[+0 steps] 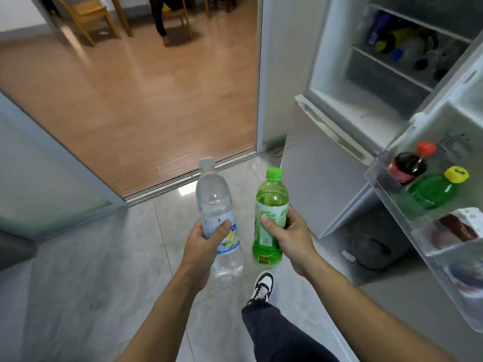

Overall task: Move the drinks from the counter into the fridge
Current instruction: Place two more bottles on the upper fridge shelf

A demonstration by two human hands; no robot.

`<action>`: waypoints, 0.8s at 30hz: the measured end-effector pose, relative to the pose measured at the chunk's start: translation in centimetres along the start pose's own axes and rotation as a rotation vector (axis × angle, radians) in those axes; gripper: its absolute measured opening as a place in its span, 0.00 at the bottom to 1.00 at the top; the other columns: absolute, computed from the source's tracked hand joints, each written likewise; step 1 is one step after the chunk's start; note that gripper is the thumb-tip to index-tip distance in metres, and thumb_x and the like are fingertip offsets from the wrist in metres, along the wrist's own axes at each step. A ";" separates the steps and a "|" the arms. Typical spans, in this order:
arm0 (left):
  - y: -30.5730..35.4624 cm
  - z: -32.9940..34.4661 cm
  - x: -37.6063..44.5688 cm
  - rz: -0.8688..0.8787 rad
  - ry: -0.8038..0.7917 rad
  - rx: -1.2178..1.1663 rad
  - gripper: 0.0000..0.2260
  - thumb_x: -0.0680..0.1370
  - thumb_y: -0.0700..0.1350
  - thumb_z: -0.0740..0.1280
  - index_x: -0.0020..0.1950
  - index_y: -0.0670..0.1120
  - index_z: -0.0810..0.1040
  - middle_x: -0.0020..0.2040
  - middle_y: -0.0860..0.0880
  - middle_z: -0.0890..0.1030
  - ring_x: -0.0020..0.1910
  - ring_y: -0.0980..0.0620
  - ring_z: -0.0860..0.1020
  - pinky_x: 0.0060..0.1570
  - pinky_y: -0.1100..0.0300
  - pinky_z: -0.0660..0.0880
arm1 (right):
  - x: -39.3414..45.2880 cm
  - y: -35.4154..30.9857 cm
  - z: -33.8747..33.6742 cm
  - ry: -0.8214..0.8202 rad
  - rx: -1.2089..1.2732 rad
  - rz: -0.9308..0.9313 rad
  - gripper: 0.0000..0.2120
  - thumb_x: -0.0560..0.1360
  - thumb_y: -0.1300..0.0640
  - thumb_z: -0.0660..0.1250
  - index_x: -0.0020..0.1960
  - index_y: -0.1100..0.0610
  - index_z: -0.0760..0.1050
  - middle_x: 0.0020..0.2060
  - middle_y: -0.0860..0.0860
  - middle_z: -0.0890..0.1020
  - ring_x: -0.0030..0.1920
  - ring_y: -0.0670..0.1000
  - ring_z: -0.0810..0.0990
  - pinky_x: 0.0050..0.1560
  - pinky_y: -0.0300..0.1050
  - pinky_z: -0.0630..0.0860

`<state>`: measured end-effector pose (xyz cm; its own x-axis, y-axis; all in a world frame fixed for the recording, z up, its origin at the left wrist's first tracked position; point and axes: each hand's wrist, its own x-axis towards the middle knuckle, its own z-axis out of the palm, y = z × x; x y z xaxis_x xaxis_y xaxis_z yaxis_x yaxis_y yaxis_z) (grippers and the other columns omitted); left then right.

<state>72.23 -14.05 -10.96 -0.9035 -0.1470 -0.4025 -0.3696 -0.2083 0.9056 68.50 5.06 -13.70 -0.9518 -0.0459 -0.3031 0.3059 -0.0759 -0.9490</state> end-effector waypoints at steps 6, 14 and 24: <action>6.1 3.2 11.5 0.007 -0.058 0.056 0.27 0.64 0.54 0.76 0.61 0.46 0.77 0.51 0.42 0.85 0.51 0.40 0.84 0.55 0.43 0.80 | 11.7 -4.0 -0.6 0.110 0.046 0.019 0.13 0.72 0.53 0.76 0.54 0.53 0.78 0.47 0.50 0.86 0.48 0.51 0.86 0.49 0.49 0.83; 13.1 11.1 24.7 0.019 -0.216 0.074 0.28 0.65 0.51 0.76 0.63 0.45 0.77 0.54 0.41 0.85 0.53 0.39 0.83 0.55 0.44 0.79 | 23.4 -10.2 -5.4 0.326 0.092 -0.039 0.11 0.72 0.56 0.77 0.52 0.52 0.79 0.44 0.49 0.86 0.46 0.50 0.86 0.46 0.45 0.82; 20.3 24.5 39.5 0.063 -0.632 0.186 0.26 0.65 0.53 0.78 0.61 0.48 0.79 0.53 0.45 0.85 0.52 0.44 0.84 0.53 0.49 0.80 | 33.0 -15.8 -13.1 0.714 0.062 -0.127 0.11 0.72 0.55 0.77 0.52 0.48 0.79 0.44 0.43 0.86 0.44 0.44 0.85 0.41 0.36 0.80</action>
<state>23.69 -0.45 -5.21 -0.8570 0.4544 -0.2430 -0.2918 -0.0392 0.9557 32.04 17.75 -9.87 -0.7548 0.6269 -0.1930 0.1724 -0.0943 -0.9805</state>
